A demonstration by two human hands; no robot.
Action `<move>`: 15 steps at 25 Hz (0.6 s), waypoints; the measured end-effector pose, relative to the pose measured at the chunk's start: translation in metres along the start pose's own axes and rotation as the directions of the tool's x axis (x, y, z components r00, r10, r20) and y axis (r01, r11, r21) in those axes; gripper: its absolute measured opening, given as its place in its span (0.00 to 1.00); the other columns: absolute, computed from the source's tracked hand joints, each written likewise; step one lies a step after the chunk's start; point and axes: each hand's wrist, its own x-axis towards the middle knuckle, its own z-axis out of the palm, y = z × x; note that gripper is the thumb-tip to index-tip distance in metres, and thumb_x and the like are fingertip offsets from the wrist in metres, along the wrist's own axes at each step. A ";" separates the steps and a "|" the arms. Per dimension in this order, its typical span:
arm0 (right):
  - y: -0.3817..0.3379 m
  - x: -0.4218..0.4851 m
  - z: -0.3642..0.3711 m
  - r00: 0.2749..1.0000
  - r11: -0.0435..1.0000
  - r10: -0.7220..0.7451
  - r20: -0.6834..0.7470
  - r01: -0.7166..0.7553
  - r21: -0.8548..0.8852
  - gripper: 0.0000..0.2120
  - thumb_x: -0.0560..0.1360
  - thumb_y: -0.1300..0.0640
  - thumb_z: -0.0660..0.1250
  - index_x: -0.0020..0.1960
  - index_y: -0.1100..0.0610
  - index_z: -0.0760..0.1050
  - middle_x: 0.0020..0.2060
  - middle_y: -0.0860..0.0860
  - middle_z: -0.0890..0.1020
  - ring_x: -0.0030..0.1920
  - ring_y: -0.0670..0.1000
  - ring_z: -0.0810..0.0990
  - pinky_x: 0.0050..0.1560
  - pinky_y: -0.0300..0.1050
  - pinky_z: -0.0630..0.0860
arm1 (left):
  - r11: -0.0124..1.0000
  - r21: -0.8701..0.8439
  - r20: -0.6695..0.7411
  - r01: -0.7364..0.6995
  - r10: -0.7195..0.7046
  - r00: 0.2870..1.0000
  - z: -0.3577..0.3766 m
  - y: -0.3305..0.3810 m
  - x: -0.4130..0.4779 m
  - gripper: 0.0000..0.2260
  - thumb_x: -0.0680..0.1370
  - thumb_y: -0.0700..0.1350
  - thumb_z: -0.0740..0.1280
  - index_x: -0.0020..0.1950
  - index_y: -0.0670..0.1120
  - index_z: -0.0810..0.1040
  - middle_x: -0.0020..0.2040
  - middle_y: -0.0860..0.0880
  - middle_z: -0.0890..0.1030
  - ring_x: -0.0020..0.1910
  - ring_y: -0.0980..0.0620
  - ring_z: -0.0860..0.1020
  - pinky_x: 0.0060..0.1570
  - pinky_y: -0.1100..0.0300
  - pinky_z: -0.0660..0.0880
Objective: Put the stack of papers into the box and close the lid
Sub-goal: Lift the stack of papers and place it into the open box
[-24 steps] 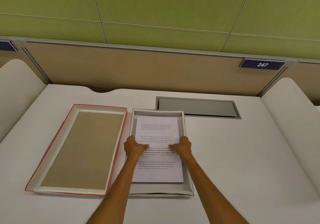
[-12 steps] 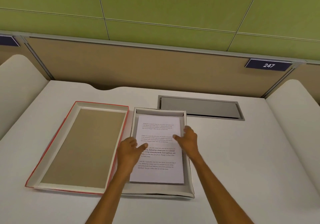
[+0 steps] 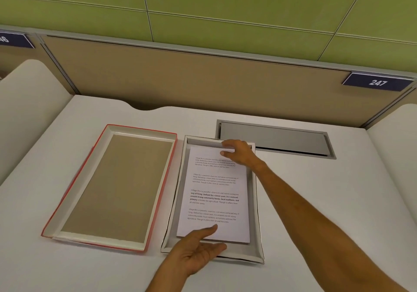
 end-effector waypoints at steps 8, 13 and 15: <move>-0.006 0.030 0.008 0.978 0.995 -0.011 0.207 0.032 -0.096 0.29 0.70 0.44 0.72 0.66 0.57 0.74 0.63 0.55 0.79 0.60 0.56 0.79 0.63 0.48 0.73 | 1.000 0.007 -0.055 0.012 -0.012 0.998 -0.002 0.009 0.023 0.14 0.70 0.28 0.72 0.53 0.38 0.76 0.61 0.29 0.76 0.62 0.29 0.75 0.66 0.36 0.69; -0.001 0.033 0.008 0.979 0.998 -0.020 0.202 0.030 -0.048 0.28 0.70 0.46 0.74 0.66 0.57 0.75 0.63 0.55 0.79 0.62 0.56 0.78 0.64 0.46 0.71 | 0.998 0.046 -0.063 0.032 -0.029 0.998 -0.007 0.013 0.032 0.16 0.70 0.27 0.72 0.55 0.37 0.75 0.62 0.27 0.74 0.61 0.28 0.75 0.66 0.36 0.70; 0.002 0.033 0.010 0.981 0.999 -0.022 0.192 0.031 -0.043 0.28 0.69 0.46 0.74 0.66 0.57 0.75 0.64 0.54 0.79 0.62 0.55 0.78 0.64 0.45 0.71 | 0.997 0.065 -0.070 0.036 -0.031 0.997 -0.008 0.015 0.034 0.16 0.70 0.27 0.72 0.56 0.37 0.75 0.62 0.26 0.74 0.60 0.28 0.75 0.66 0.36 0.70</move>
